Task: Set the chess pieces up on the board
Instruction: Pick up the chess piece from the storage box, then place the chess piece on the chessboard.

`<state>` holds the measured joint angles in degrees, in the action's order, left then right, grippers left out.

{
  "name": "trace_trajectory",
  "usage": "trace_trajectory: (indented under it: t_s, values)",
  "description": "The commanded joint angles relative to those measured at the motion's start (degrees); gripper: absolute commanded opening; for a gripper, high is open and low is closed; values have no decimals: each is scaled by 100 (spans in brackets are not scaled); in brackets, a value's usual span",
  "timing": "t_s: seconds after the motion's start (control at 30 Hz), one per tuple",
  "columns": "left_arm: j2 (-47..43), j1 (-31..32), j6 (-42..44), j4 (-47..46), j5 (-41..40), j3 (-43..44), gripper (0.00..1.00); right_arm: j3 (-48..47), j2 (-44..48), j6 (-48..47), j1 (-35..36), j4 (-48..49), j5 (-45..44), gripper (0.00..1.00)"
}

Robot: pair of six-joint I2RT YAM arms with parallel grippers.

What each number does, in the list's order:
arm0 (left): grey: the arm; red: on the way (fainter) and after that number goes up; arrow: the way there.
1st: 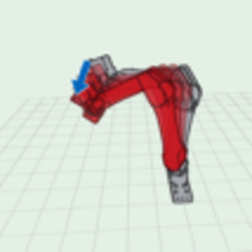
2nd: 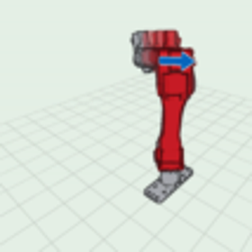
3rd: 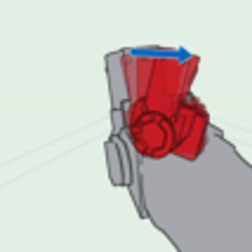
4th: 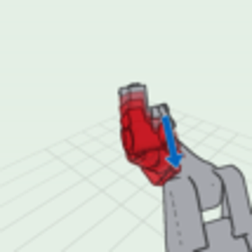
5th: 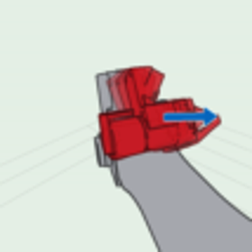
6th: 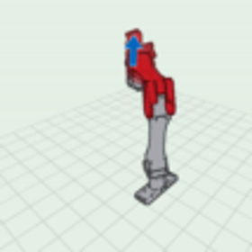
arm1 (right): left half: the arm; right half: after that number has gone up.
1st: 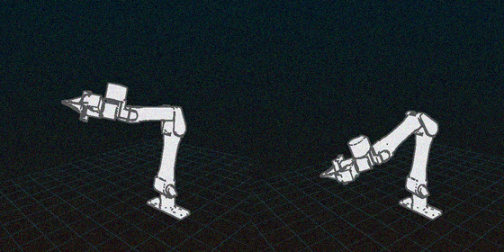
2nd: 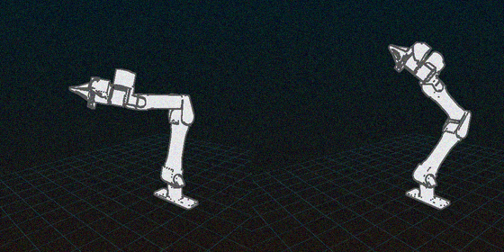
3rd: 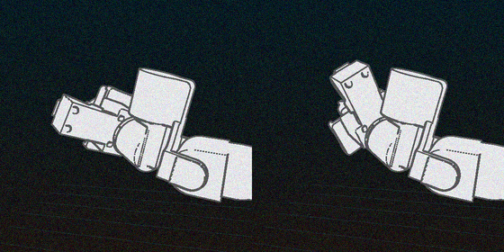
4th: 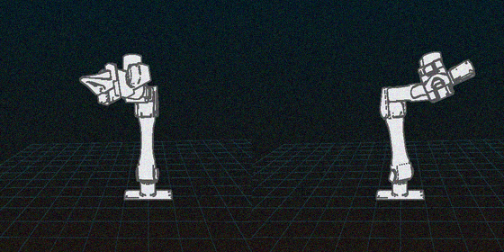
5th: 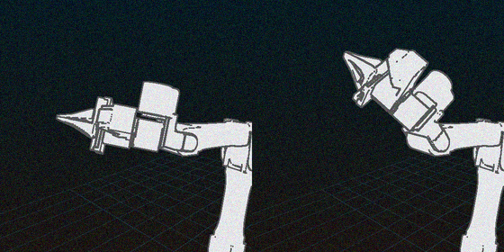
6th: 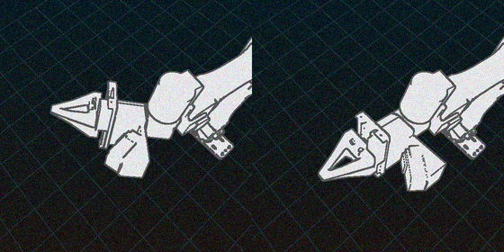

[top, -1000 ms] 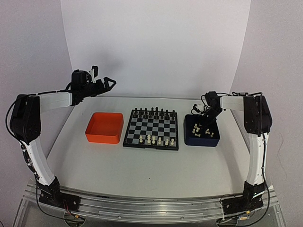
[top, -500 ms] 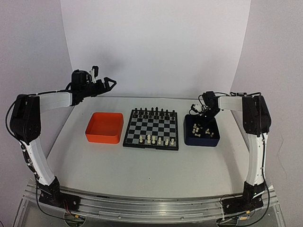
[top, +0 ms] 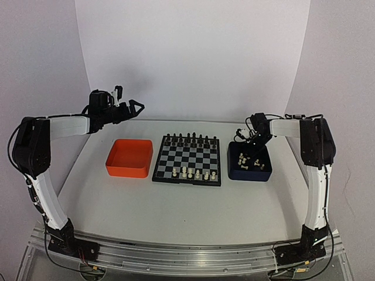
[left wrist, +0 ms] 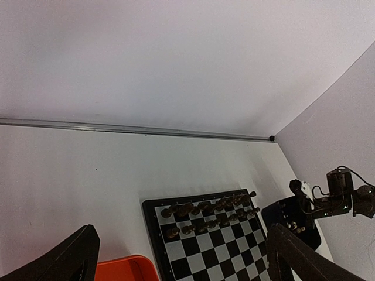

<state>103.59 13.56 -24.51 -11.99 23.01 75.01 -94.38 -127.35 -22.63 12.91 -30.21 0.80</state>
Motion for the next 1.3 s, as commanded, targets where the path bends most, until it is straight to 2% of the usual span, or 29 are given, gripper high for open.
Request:
trace_trajectory:
  t_s: [0.0,0.4,0.57,0.67,0.77,0.87,1.03,1.27]
  values:
    - [-324,45,-25,-261,236,-147,100,197,320,75,32,7,-79,1]
    - [-676,297,185,-242,308,-245,100,1125,1882,379,31,24,-53,0]
    - [-855,468,236,-292,392,-285,100,1322,2616,791,33,75,81,0]
    - [-881,635,141,-461,515,-273,100,1422,3119,1489,36,359,484,0]
    - [-831,952,72,-599,601,-191,100,1815,3628,2649,78,1314,1233,0]
    - [-730,1297,-31,-756,617,-84,100,2096,3917,3683,212,2158,1467,0]
    - [-540,1905,-442,-1388,751,-46,100,2375,4050,5612,543,3485,1537,0]
    - [-42,2742,-1302,-2622,823,105,100,2628,3865,7709,1450,5472,1013,0]
